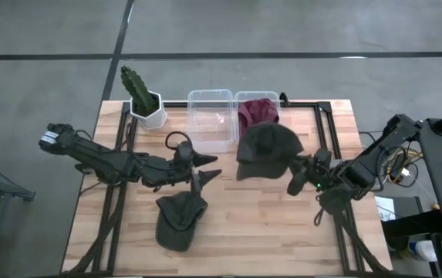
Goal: Pick & Place hat
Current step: Put the right black cap into the left transparent bin
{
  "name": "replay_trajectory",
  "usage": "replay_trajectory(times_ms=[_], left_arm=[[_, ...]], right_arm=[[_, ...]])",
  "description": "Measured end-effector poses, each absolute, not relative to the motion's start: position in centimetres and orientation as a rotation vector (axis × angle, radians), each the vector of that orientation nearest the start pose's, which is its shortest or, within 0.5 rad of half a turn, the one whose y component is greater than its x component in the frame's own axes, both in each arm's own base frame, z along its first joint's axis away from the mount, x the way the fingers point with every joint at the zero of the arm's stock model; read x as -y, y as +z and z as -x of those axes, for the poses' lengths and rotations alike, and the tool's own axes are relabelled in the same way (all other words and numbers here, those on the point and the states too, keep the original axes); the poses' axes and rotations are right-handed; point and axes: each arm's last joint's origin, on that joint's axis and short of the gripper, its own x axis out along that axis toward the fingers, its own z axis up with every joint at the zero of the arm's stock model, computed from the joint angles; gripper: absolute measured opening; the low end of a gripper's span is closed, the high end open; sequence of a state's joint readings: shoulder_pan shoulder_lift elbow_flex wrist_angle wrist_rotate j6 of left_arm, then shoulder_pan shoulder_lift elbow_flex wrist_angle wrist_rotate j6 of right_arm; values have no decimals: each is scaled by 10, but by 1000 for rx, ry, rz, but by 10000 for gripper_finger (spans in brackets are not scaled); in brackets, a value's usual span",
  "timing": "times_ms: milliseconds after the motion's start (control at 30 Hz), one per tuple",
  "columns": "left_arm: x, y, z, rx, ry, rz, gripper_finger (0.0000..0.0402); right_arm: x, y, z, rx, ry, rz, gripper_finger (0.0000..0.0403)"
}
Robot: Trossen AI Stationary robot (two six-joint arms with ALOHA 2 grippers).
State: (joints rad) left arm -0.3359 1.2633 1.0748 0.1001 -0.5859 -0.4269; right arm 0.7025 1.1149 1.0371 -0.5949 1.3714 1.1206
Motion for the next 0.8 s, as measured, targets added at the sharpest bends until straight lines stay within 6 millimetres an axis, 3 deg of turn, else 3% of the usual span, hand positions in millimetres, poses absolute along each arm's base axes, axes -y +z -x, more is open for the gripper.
replay_trajectory(times_ms=[367,800], left_arm=[[78,368,-273,44,258,363,225],[80,360,-288,72,310,298,225]], right_arm=[[-111,349,-182,121,-762,-546,13],[-111,339,-194,95,-783,-520,13]])
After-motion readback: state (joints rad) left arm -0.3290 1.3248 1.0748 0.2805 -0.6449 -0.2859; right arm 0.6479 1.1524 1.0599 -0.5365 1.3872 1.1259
